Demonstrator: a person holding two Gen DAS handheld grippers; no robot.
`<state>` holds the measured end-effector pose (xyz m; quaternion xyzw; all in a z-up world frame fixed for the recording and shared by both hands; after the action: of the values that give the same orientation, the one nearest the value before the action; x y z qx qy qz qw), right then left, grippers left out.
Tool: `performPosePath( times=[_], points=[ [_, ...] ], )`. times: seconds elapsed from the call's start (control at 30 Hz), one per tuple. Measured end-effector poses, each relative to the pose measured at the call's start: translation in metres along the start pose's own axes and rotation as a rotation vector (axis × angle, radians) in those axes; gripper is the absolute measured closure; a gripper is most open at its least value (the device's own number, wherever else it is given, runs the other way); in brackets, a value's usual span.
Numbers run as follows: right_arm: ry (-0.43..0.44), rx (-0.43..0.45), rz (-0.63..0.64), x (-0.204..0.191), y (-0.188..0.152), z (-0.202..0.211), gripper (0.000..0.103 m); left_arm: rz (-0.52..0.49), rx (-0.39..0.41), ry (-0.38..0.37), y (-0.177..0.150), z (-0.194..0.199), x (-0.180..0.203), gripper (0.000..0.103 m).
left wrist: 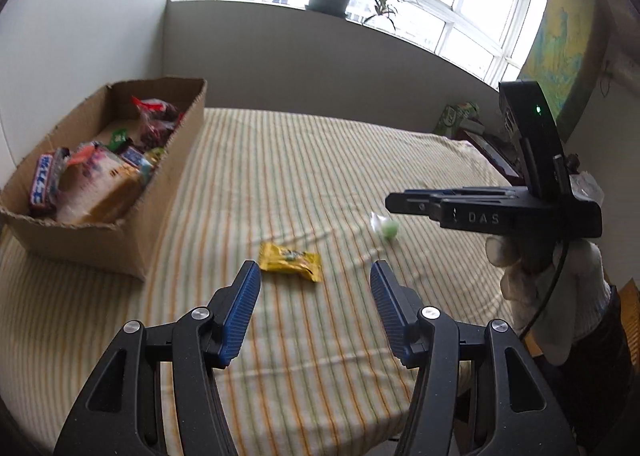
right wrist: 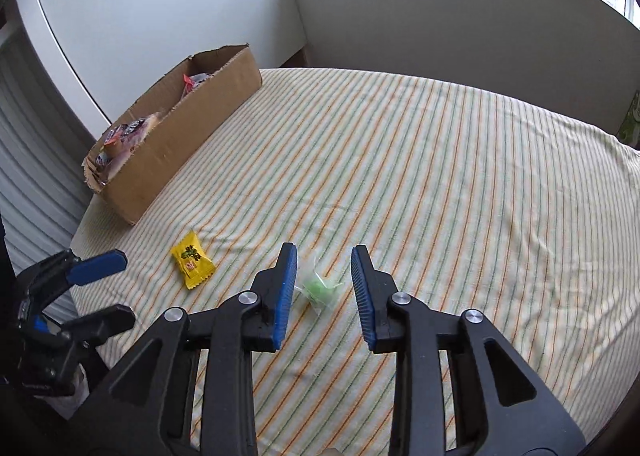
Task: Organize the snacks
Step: 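Grasp the clear green-candy bag with the right gripper while the left gripper grasps the yellow packet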
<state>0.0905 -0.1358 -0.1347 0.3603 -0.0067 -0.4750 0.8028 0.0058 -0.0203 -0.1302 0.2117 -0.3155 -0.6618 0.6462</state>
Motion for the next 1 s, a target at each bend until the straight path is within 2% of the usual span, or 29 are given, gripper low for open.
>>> performPosePath(
  times=[0.13,0.27,0.4,0.63,0.8,1.0],
  points=[
    [0.012,-0.01,0.023,0.001,-0.004,-0.002,0.074,-0.013,-0.073,0.005,-0.011,-0.022,0.005,0.046],
    [0.013,-0.028,0.018,0.009,-0.008,-0.002,0.074,0.017,-0.12,0.002,-0.008,-0.039,0.004,0.046],
    [0.014,-0.04,0.011,0.015,-0.011,-0.003,0.074,0.008,-0.121,-0.004,0.0,-0.044,0.011,0.046],
    [0.026,-0.031,0.032,0.01,-0.014,0.002,0.074,-0.099,-0.111,0.06,0.012,-0.06,0.026,0.046],
    [0.026,-0.049,0.054,0.005,-0.017,-0.005,0.074,-0.11,-0.09,0.113,0.012,-0.058,0.016,0.047],
    [0.027,-0.049,0.105,-0.007,-0.016,-0.009,0.074,-0.082,-0.101,0.114,0.013,-0.062,0.006,0.047]
  ],
)
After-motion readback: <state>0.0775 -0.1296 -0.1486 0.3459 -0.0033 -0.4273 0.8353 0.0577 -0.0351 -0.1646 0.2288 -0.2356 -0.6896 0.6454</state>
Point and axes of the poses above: each gripper's, at about its wrist camera, not at the fingertips, and z roughly against the way its jaws point, x to its right, y to its top, the point moved 7 cm from there along -z, roughly the way its jaws point, and after that the axes turned 10 degrees about y, right-handed, at the moved point
